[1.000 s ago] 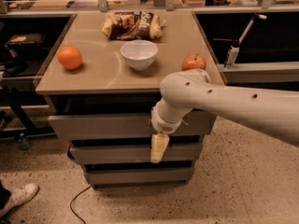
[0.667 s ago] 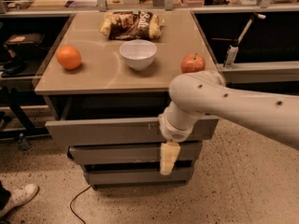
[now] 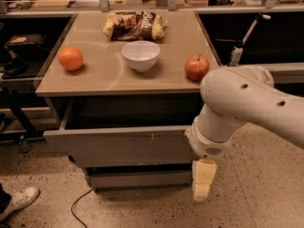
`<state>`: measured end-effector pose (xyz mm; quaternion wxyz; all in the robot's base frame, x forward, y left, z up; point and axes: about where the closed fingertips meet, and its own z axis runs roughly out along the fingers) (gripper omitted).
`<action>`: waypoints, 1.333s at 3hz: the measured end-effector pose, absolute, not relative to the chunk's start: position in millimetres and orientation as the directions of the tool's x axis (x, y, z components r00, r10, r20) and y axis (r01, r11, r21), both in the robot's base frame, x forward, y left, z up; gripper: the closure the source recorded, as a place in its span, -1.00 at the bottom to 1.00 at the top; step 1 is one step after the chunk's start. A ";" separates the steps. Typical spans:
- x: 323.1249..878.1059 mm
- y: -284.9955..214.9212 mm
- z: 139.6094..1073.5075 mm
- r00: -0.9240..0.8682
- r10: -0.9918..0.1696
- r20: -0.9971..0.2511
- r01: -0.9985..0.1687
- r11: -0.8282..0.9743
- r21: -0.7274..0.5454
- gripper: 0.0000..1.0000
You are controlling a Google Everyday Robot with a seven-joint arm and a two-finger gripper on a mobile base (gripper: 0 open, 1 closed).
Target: Open top drawer
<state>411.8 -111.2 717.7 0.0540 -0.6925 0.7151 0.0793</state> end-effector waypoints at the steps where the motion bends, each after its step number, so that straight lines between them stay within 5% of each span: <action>1: 411.1 -126.4 736.6 -0.055 -0.984 -0.167 -0.998 0.050 0.037 -1.00; 4: 459.2 -68.2 717.2 -0.036 -0.966 -0.256 -0.999 0.030 0.029 -1.00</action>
Offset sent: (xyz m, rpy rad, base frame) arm 0.0485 0.0104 0.0235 0.0378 -0.0385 -0.0376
